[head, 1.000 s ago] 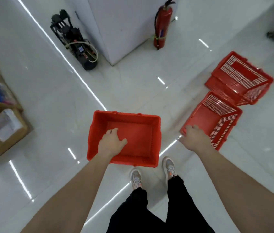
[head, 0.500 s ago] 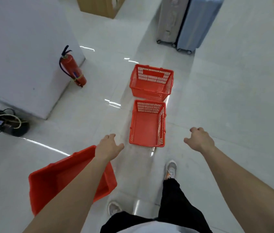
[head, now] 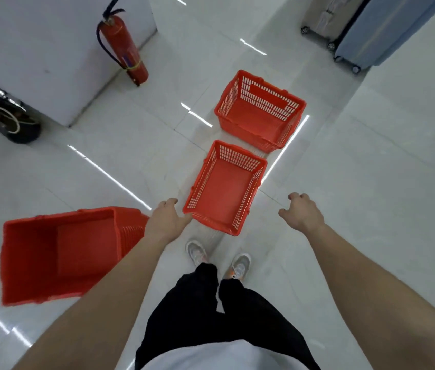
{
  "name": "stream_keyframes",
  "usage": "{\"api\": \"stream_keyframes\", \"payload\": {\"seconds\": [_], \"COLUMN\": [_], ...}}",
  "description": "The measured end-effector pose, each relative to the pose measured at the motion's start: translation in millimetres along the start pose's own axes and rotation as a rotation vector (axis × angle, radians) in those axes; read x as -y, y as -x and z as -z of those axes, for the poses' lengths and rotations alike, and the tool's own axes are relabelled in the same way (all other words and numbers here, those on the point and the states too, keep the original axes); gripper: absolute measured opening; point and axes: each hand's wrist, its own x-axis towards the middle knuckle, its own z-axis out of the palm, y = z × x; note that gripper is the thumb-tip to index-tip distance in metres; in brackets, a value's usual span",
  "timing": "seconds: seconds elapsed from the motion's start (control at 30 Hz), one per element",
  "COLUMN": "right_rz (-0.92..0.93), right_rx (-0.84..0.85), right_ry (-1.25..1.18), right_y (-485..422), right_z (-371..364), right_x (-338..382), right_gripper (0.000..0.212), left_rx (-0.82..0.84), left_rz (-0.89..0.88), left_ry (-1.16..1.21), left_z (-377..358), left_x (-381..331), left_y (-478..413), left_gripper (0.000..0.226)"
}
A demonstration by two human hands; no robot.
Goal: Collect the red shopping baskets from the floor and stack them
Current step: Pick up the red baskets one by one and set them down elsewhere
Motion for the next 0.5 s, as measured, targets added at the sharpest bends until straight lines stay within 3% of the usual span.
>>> {"api": "stream_keyframes", "payload": {"seconds": [0.27, 0.5], "right_rz": [0.253, 0.405], "right_rx": [0.073, 0.173], "right_ry": [0.336, 0.538], "right_y": [-110.5, -252.5], "right_z": [17.7, -5.4], "right_x": [79.4, 117.2], "right_gripper": [0.062, 0.058], "left_rx": [0.071, 0.03], "left_rz": [0.247, 0.54], "left_ry": [0.079, 0.28], "left_z": [-45.2, -144.0], "left_x": [29.2, 52.0], "left_y": [-60.0, -119.8], "left_gripper": [0.078, 0.072]}}
